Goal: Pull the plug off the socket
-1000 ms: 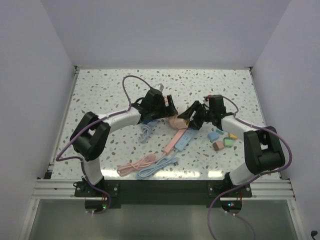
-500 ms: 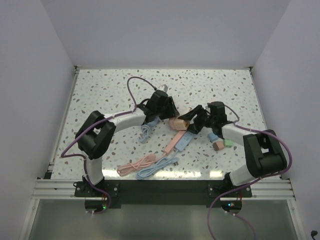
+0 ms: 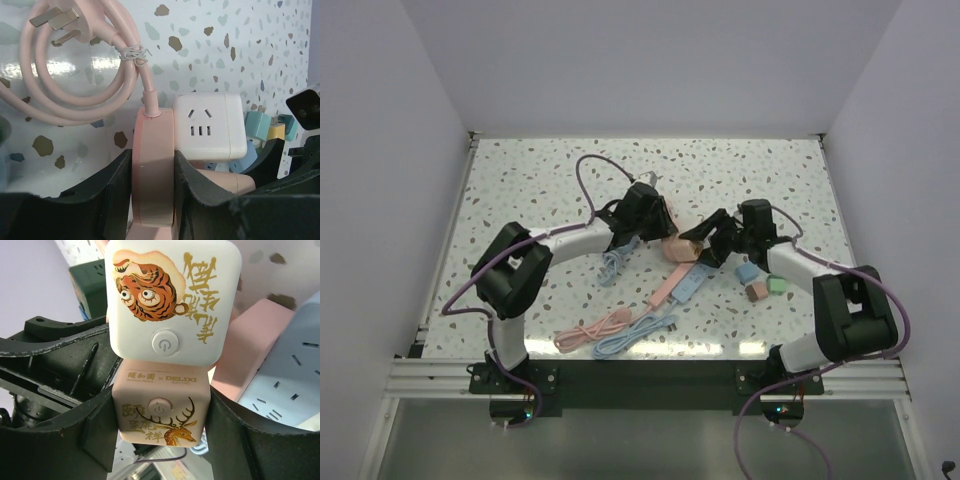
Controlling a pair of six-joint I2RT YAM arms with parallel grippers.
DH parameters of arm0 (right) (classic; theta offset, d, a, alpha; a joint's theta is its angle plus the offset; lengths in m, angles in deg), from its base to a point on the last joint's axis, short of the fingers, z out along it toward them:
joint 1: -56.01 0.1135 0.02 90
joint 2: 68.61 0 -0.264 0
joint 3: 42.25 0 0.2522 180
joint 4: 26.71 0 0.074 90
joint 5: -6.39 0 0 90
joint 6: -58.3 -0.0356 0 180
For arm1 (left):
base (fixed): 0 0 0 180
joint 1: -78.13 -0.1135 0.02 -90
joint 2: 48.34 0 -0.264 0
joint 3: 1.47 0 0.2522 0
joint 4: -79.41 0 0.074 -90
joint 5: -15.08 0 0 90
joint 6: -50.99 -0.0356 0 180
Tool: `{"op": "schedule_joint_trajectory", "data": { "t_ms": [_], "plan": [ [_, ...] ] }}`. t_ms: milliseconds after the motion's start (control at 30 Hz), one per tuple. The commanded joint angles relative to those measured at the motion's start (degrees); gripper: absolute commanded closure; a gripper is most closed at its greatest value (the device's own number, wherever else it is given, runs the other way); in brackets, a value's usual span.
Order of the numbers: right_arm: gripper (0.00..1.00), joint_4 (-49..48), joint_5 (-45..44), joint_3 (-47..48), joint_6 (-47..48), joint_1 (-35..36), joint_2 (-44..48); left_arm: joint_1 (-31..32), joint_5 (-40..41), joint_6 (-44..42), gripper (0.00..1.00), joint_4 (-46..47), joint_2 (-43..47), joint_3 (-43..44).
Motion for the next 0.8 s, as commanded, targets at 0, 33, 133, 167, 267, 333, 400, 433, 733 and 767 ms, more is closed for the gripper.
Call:
{"op": "schedule_joint_trajectory", "data": {
  "t_ms": [0,33,133,167,267,333,400,433,733,767],
  "plan": [
    [1.0,11.4,4.3,5.7,9.9,-1.2,10.5,0.2,5.1,-4.6,1.0,-3.8,0.1,-1.6],
    [1.0,13.5,4.5,5.5,11.4,-1.8,11.9,-0.1,5.4,-4.7,1.0,-3.8,0.2,-2.2],
    [1.0,19.2,5.2,3.9,15.1,-4.7,16.9,-1.5,5.7,-5.0,1.0,-2.6,0.9,-4.6],
    [1.0,20.0,5.4,3.7,15.6,-5.9,17.8,-2.1,6.1,-5.3,1.0,-2.6,1.1,-5.2],
    [1.0,23.7,7.5,3.2,18.1,-7.7,18.8,-3.4,7.4,-6.3,1.0,-2.7,1.7,-5.6],
    [1.0,24.4,8.5,3.0,18.8,-8.4,18.6,-4.1,7.6,-6.4,1.0,-2.7,1.9,-5.7],
    [1.0,24.7,9.2,3.3,19.0,-8.8,18.3,-4.8,7.8,-6.9,1.0,-2.6,2.1,-5.7],
    [1.0,25.0,9.4,3.6,19.3,-9.0,18.1,-4.9,7.8,-7.0,1.0,-2.7,2.2,-5.7],
    [1.0,51.1,-31.1,20.2,31.7,-10.6,14.6,-5.5,3.2,-7.9,1.0,-0.1,4.6,-5.2],
    [1.0,52.1,-36.2,21.1,32.1,-10.6,13.7,-5.5,2.4,-8.0,1.0,0.3,5.3,-5.4]
  ]
}}
